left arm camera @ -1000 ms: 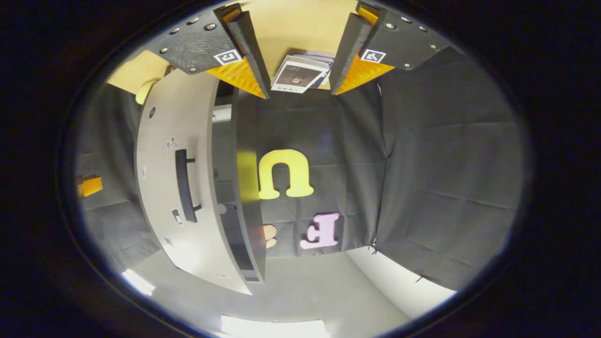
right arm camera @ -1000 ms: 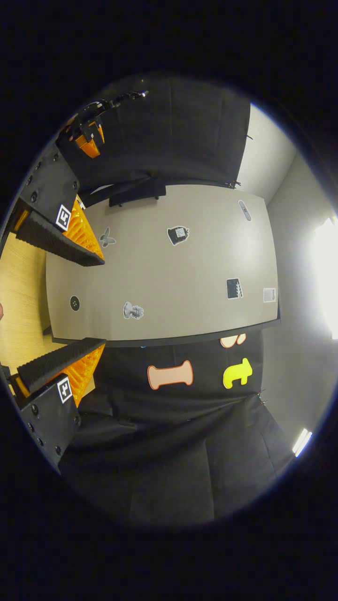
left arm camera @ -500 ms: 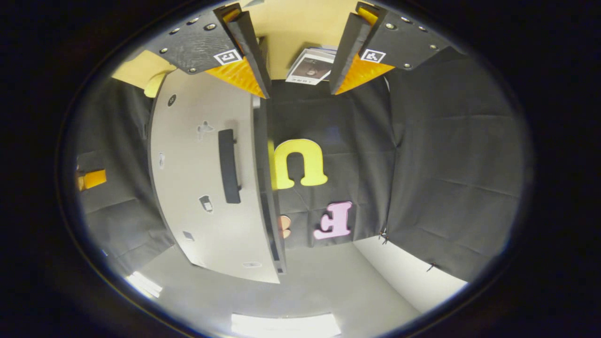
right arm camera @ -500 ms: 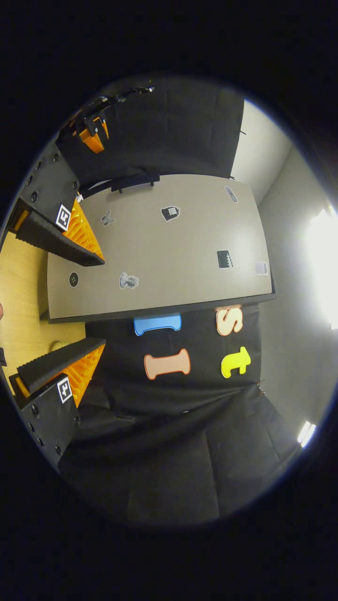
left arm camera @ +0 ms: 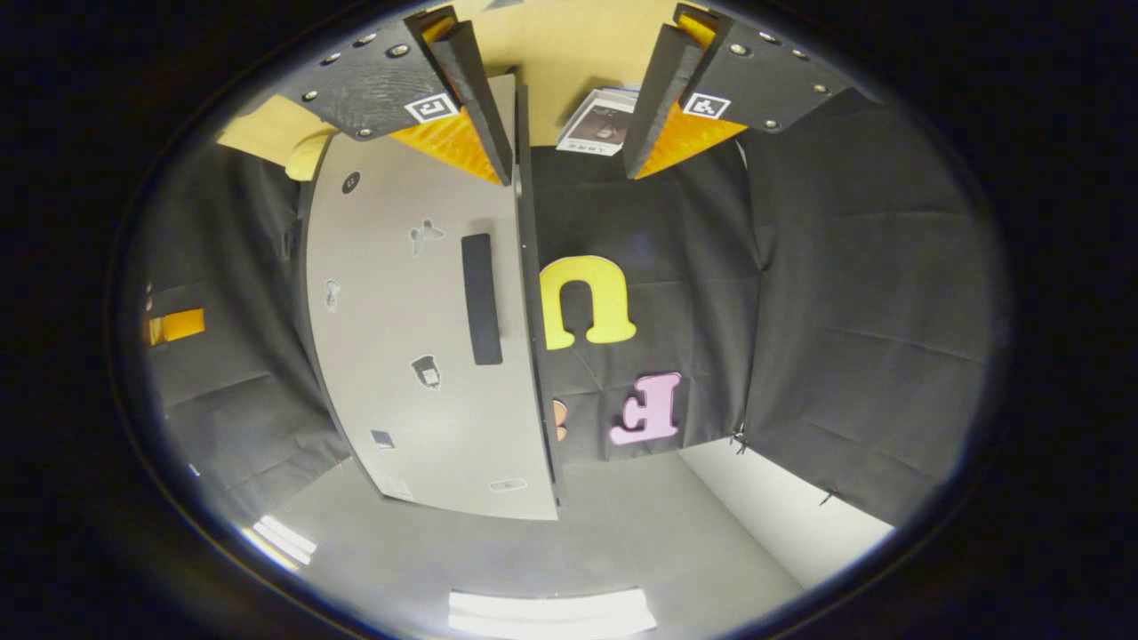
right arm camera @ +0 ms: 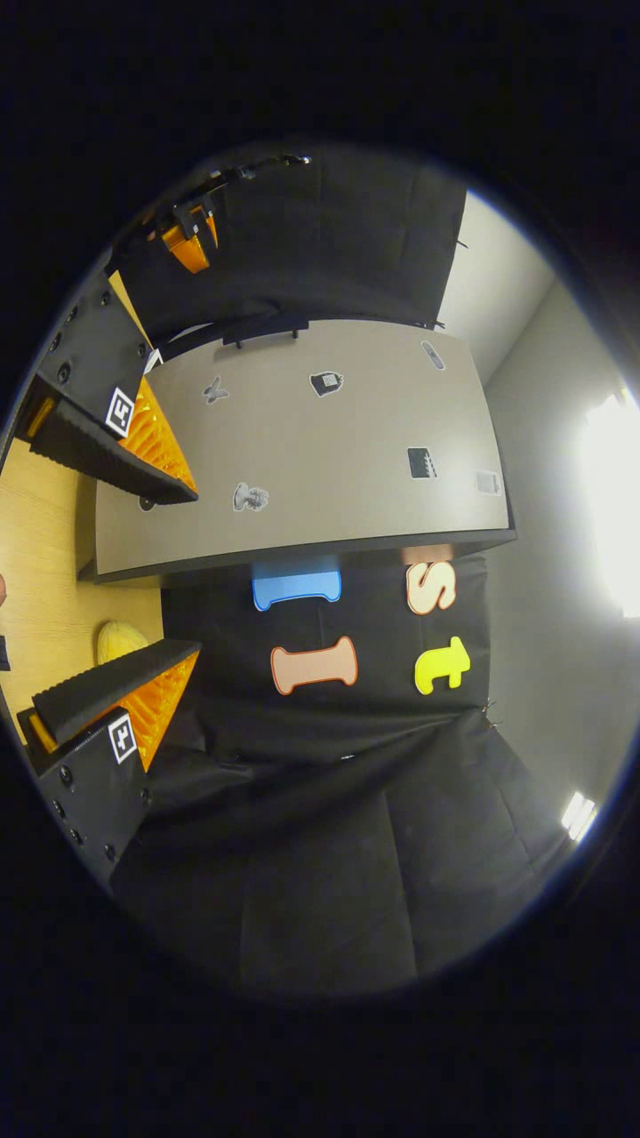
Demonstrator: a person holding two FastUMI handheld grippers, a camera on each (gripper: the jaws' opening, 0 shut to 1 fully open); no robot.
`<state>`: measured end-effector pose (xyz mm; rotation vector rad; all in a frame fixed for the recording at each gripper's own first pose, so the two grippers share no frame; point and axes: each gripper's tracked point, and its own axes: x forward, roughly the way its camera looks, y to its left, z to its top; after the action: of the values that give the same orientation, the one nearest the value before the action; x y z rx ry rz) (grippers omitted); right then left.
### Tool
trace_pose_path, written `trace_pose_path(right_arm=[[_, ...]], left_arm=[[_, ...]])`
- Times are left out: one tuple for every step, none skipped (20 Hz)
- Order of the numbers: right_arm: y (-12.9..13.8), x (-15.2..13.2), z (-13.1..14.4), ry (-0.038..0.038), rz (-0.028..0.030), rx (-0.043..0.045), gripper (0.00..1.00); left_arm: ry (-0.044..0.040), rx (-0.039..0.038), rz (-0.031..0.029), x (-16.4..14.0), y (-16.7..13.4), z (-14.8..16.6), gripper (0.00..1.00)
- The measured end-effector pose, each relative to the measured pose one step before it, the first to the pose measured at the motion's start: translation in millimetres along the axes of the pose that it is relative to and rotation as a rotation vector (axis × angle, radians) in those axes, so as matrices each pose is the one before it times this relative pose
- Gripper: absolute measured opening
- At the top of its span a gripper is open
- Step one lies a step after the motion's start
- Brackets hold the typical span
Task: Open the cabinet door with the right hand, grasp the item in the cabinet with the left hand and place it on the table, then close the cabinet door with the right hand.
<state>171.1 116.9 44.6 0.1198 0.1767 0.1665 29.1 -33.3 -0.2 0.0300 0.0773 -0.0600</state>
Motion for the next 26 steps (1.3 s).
trace_pose_path(right_arm=[[-0.62, -0.37, 1.11, -0.00433, -0.00308, -0.00157, 0.92], [-0.72, 0.28, 0.42, -0.00167, -0.00247, -0.00118, 0.92], [-0.4, -0.12, -0.59, 0.00007, -0.00128, -0.00084, 0.96], [-0.84, -0.38, -0.1, 0.00062, -0.00168, -0.00021, 0.96], [0.06, -0.35, -0.22, 0.00009, 0.00024, 0.00007, 0.96], [-0.37, 0.9, 0.39, -0.00056, -0.00123, 0.00071, 0.96], [-0.52, -0.02, -0.22, -0.00123, -0.00246, 0.00146, 0.96], [0.57, 0.07, 0.2, -0.00125, -0.00098, 0.00212, 0.92], [0.93, 0.12, 0.64, -0.00341, -0.00106, 0.00228, 0.92], [0.14, 0.27, 0.14, -0.002, -0.00081, 0.00132, 0.96], [0.22, -0.69, -0.28, -0.00042, -0.00045, -0.00058, 0.92], [-0.32, -0.33, -0.12, -0.00089, -0.00266, -0.00217, 0.92], [0.05, -0.14, -0.93, 0.00006, -0.00307, -0.00299, 0.96], [-0.47, -0.01, 0.2, -0.00034, -0.00268, -0.00179, 0.96], [-0.35, -0.62, -0.86, -0.00043, -0.00155, -0.00079, 0.96], [-0.12, 0.07, 0.2, 0.00013, -0.00114, 0.00067, 0.96], [0.37, -0.76, -1.42, 0.0013, -0.00066, 0.00175, 0.96], [0.1, 0.01, -0.7, 0.00081, -0.00044, 0.00033, 0.96], [-1.11, -1.22, -0.5, 0.00092, -0.00289, -0.00187, 0.92], [-1.68, -0.63, 0.07, -0.00013, -0.00463, -0.00384, 0.92], [-0.71, -0.66, -0.35, -0.00072, -0.00411, -0.00457, 0.96], [-1.28, -0.51, -0.1, -0.00065, -0.00428, -0.00397, 0.96], [-0.1, -0.35, -1.48, 0.00221, -0.00181, -0.00319, 0.96], [-0.18, 0.18, -1.04, 0.0028, -0.00096, -0.00119, 0.96], [0.14, 0.29, -1.53, 0.00371, -0.0002, -0.0005, 0.96], [-0.27, 0.75, -1.45, 0.00333, -0.00079, -0.00059, 0.92]], left_arm=[[-0.00065, 0.00152, -0.00184, -0.02, -2.44, -0.43, 0.75], [-0.00155, 0.00087, 0.00009, 0.46, -2.3, -0.3, 0.75], [-0.00127, -0.00061, 0.00008, -0.2, -0.84, 0.23, 0.75], [-0.00035, -0.00146, 0.00306, 0.32, 1.14, -0.53, 0.75], [0.00013, -0.00175, 0.00228, 0.08, 0.01, -0.32, 0.75], [0.00109, -0.0027, 0.00246, -0.48, 0.64, -0.47, 0.75], [0.0015, -0.00188, 0.0011, 0.18, 1.02, -1.39, 0.75], [0.00301, -0.00004, -0.00041, 1.36, 0.7, 0.14, 0.75], [0.00311, 0.00161, 0.00343, -0.49, 1.14, 0.63, 0.76], [-0.00117, 0.001, 0.00244, -0.24, 2.73, 0.53, 0.76], [-0.00117, -0.00087, 0.00272, -0.45, 1.4, -0.32, 0.76], [-0.00067, -0.00252, -0.00146, 0.39, -0.57, 0.77, 0.75], [0.00106, -0.00265, -0.00342, -0.7, -1.58, -0.54, 0.76], [-0.00019, -0.00293, 0.00001, -0.72, -0.76, 0.51, 0.76], [-0.00159, -0.0025, -0.00318, 0.69, -0.69, 0.41, 0.75], [-0.00014, 0.00165, -0.00145, -0.64, -1.14, 0.66, 0.75], [-0.0004, 0.00346, -0.00023, 0.02, -0.05, 0.37, 0.75], [-0.00142, 0.0018, -0.00266, -0.76, -1.08, 1.63, 0.75], [-0.00041, -0.00067, -0.00281, -0.07, -2.0, 0.19, 0.75], [-0.00075, -0.0035, -0.00416, 0.54, -1.46, 0.63, 0.75], [-0.00081, -0.00518, -0.00223, -1.06, -0.29, 1.13, 0.75], [-0.00042, -0.00391, -0.00079, -0.49, -0.46, 1.14, 0.75], [0.00131, -0.00398, 0.00048, -0.52, 1.02, 0.18, 0.75], [0.00094, -0.00341, 0.00007, -0.14, 0.12, 1.03, 0.76], [0.00034, -0.00192, 0.00021, 0.2, 0.1, 0.53, 0.76], [-0.00059, 0.0003, 0.00121, 0.15, 0.27, 1.23, 0.76]])
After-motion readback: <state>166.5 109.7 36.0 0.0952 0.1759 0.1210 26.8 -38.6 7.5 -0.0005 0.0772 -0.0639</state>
